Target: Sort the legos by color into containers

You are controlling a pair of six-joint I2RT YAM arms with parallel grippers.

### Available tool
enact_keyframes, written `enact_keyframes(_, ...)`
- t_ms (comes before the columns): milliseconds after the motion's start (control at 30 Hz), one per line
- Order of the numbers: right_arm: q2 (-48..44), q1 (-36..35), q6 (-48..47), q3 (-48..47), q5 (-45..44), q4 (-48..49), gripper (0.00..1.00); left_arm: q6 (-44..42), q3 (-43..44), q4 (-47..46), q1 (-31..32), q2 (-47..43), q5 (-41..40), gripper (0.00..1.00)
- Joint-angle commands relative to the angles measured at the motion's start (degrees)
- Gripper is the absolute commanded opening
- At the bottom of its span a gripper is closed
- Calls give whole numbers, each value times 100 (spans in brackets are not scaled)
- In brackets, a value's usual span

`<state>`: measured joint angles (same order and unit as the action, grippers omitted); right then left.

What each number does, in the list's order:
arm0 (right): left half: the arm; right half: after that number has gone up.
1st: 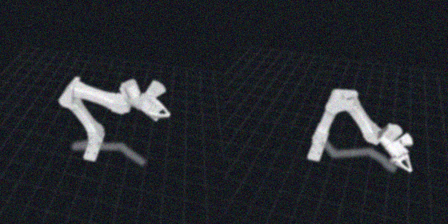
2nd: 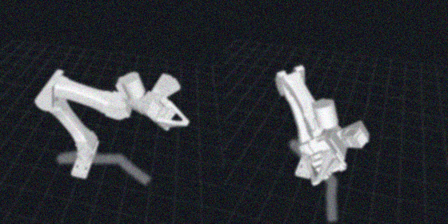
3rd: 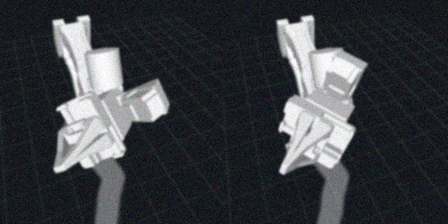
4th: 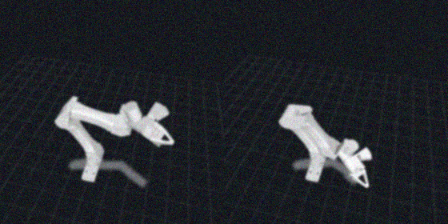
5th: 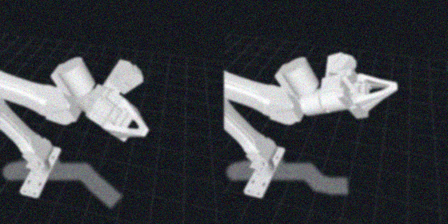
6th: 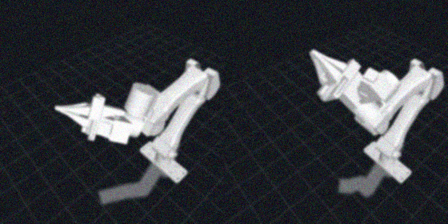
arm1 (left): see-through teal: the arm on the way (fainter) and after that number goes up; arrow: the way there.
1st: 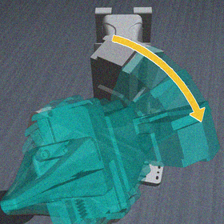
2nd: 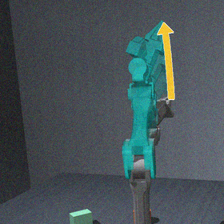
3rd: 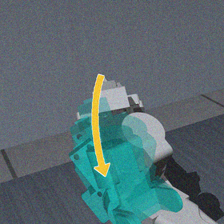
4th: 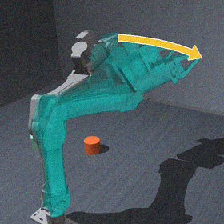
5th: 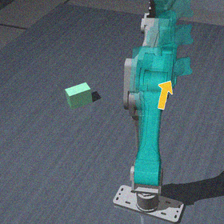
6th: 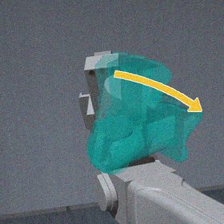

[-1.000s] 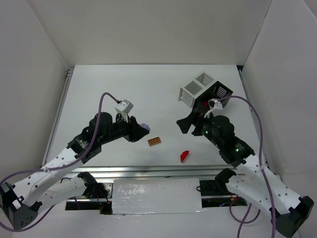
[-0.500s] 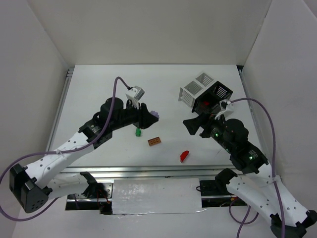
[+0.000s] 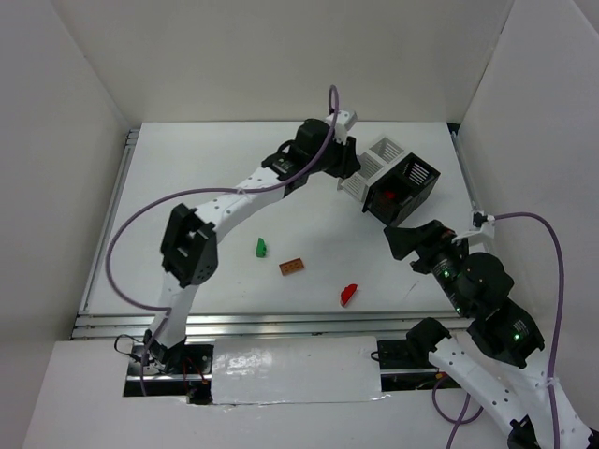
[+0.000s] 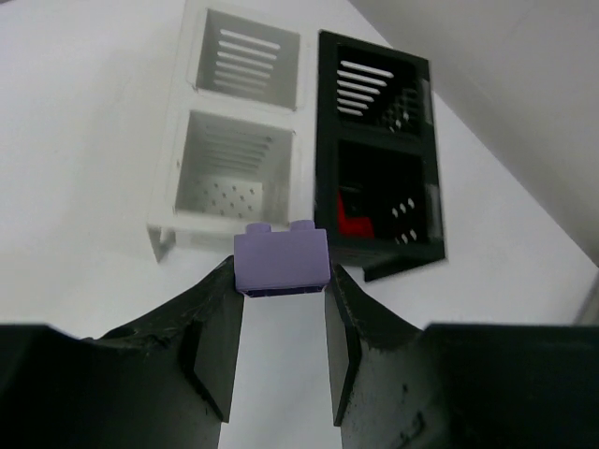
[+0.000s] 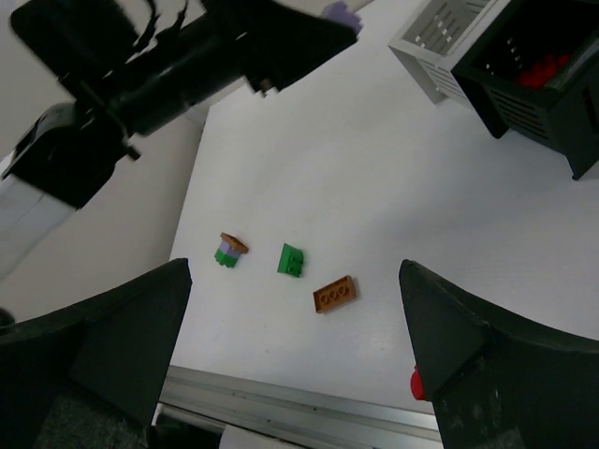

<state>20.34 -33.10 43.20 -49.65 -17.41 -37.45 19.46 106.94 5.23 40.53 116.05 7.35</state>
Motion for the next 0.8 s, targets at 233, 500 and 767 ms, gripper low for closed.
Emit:
enact_keyframes(233,-170,6,-48,218,343,-368,100,-171,2613,-57,-2,2044,82,21)
enact_keyframes(500,-179,-3,-251,175,449,-394,100,-48,2622,-383,-2,2246,91,66)
enact_keyframes(767,-74,-3,-304,192,388,-386,100,40,2543,-594,-28,2265,73,99)
